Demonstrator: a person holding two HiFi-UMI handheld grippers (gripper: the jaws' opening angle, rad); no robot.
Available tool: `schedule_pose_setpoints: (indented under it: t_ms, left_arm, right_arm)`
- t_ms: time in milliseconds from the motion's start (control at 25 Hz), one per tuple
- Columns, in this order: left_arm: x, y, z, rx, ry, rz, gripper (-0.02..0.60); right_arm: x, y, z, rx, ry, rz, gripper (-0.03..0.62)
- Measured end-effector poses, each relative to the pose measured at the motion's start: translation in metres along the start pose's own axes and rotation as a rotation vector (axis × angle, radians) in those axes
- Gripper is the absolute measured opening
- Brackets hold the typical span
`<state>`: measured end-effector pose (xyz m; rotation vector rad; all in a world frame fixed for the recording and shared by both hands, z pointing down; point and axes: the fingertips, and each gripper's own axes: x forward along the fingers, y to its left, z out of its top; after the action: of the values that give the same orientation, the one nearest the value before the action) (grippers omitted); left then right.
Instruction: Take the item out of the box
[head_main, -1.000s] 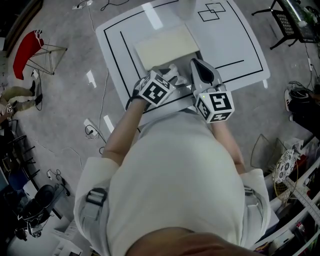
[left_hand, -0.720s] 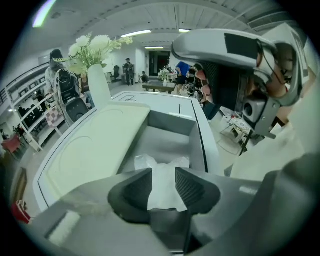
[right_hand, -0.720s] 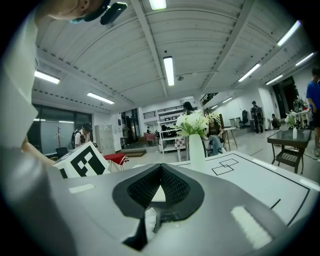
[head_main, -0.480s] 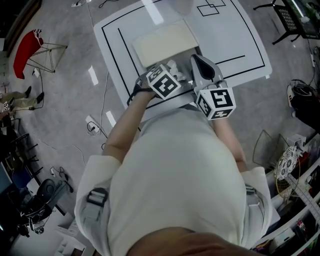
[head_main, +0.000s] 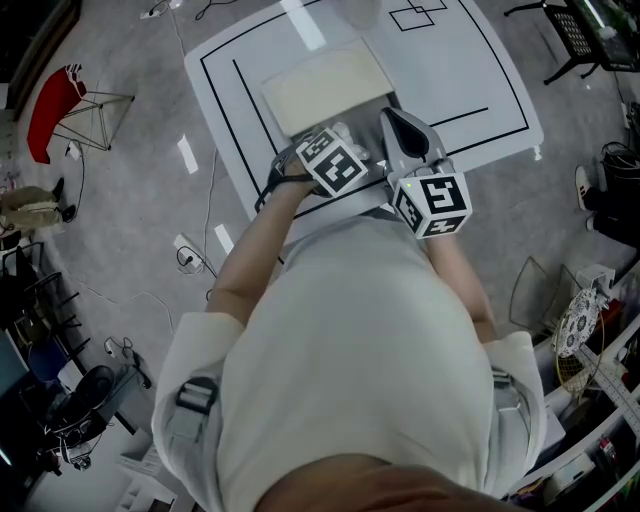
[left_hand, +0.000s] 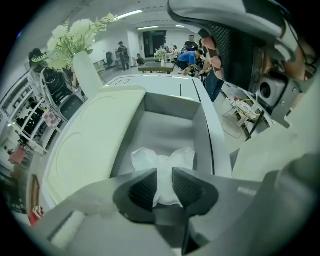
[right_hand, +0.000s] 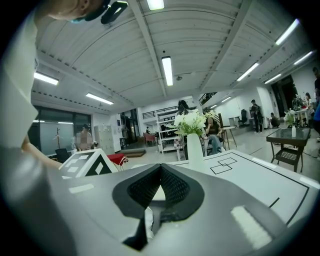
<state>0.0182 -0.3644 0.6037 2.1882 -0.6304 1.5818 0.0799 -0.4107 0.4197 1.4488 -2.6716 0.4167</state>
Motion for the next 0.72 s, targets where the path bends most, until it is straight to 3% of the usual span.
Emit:
schedule_pose_setpoints:
  t_ms: [360,720]
  left_arm:
    - [-0.008,0.004,0.002,0.001,-0.066,0.019,0.017]
    - [-0.026,0.002,0.001,-0.033,-0.145,0.029,0.009]
  right_arm:
    - [-0.002,0.011,0.0,-0.022,0.005,0.009,-0.002]
    - [-0.015,0.022,-0.006,-0.031,0.005,-0.013,-0.002]
